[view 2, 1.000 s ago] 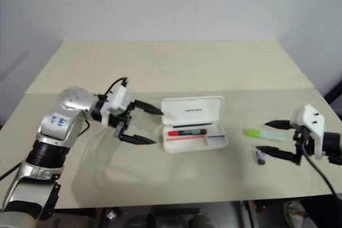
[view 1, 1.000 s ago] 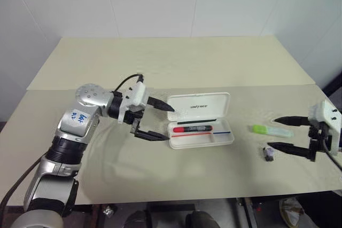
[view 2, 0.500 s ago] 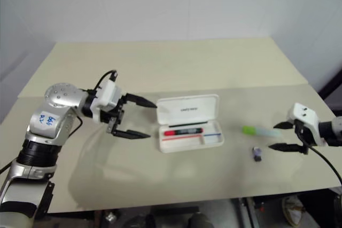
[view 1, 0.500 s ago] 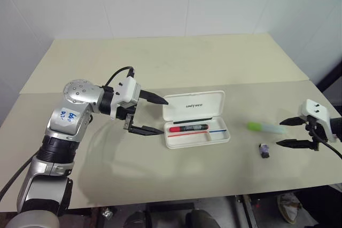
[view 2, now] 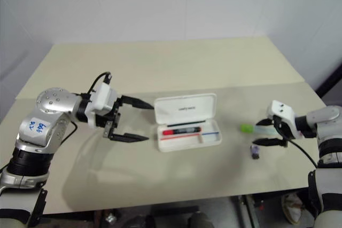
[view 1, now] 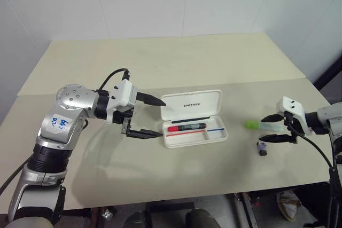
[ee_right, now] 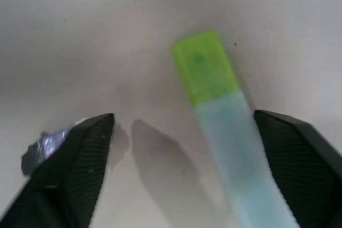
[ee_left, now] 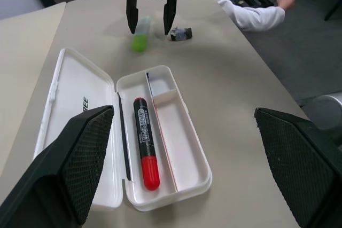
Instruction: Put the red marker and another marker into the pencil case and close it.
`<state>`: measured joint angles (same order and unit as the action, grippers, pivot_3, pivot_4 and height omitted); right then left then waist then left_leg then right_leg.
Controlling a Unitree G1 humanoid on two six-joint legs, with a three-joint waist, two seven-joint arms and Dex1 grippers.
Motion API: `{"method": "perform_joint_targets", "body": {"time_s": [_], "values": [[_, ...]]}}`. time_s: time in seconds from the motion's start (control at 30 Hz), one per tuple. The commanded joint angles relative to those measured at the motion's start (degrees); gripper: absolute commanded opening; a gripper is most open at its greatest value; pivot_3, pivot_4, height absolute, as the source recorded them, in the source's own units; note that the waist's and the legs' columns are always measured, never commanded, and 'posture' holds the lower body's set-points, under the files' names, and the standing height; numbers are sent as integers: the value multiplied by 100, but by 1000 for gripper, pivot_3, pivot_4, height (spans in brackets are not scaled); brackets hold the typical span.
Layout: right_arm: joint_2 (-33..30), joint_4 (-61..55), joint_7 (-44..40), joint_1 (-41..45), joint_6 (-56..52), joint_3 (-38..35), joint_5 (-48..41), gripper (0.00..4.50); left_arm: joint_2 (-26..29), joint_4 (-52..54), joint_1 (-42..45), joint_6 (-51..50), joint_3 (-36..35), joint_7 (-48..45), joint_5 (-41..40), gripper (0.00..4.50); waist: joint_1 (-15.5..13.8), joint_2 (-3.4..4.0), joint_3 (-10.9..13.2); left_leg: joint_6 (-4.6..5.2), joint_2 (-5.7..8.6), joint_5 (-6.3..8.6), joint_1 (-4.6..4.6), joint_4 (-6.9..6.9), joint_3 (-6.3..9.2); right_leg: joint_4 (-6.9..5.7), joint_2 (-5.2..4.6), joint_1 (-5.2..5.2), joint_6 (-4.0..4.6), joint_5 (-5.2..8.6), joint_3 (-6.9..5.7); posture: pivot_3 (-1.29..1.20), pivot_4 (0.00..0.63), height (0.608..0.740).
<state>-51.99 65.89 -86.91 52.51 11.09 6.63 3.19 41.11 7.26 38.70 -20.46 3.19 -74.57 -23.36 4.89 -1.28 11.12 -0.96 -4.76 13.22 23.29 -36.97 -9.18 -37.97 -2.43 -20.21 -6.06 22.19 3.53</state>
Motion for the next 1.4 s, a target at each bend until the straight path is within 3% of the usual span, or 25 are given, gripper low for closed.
{"method": "perform_joint_targets", "body": {"time_s": [0.03,0.2,0.23,0.43,0.63,0.73,0.87,0.97,1.07,1.2,1.4], "values": [[24,70,-339,82,7,33,57,2970,102,246,19,-1,-142,41,-132,4500,-4,1,0,0,0,0,0,0,0,0,0,0,0,0,0,0,150,740],[121,0,-360,5,45,-16,18,1192,127,250,19,-1,-156,49,-129,4500,-1,1,0,-1,0,0,0,-2,2,0,2,2,0,0,-2,0,150,740],[140,-11,-316,-17,74,-30,10,1095,129,236,17,20,-150,46,-113,4500,-1,1,0,-1,0,0,0,-3,2,-1,2,2,0,0,-2,0,150,740],[148,-103,-25,-80,231,-174,-75,1095,47,81,103,157,-79,45,-40,4500,9,1,0,-1,-1,1,-2,-3,2,-1,4,4,0,0,-1,0,150,740],[-135,-730,-305,139,182,-385,-380,1095,-13,-356,168,516,2,-83,78,4500,7,17,10,-2,1,1,-3,-7,1,-5,2,4,-1,0,0,0,150,740],[-246,-1477,-508,10,-36,-464,-623,1095,-52,-537,171,667,34,-108,130,4500,-1,23,14,-2,0,1,-1,-3,1,-3,1,1,-1,-1,0,0,150,740],[-405,-3930,-541,-800,-1253,-542,-1502,1095,-75,-761,43,869,41,-138,192,4500,-24,23,14,-6,-15,3,2,4,4,1,2,-2,-2,1,-1,0,150,740],[-464,-6080,-39,-1515,-2583,-573,-2133,1095,-79,-907,-83,990,67,-162,243,4500,-33,23,14,-13,-31,8,6,1,5,0,3,-5,-3,4,1,0,150,740],[-337,-7459,541,-1835,-3626,-500,-2460,1095,-59,-1001,-174,1056,102,-213,284,4500,-25,22,14,-14,-37,9,13,0,6,-2,-1,-13,-2,4,2,0,150,740],[15,-8366,1093,-1849,-4386,-131,-2570,1095,-16,-1077,-305,1092,131,-287,342,4500,-31,15,10,-11,-36,12,14,-4,6,-5,-7,-16,1,2,0,0,150,740],[724,-8477,1503,-1445,-4637,615,-2381,1095,31,-1091,-512,1162,125,-311,401,4500,-37,12,9,-8,-35,17,29,0,4,-3,-10,-33,6,2,-1,0,150,740]]}}
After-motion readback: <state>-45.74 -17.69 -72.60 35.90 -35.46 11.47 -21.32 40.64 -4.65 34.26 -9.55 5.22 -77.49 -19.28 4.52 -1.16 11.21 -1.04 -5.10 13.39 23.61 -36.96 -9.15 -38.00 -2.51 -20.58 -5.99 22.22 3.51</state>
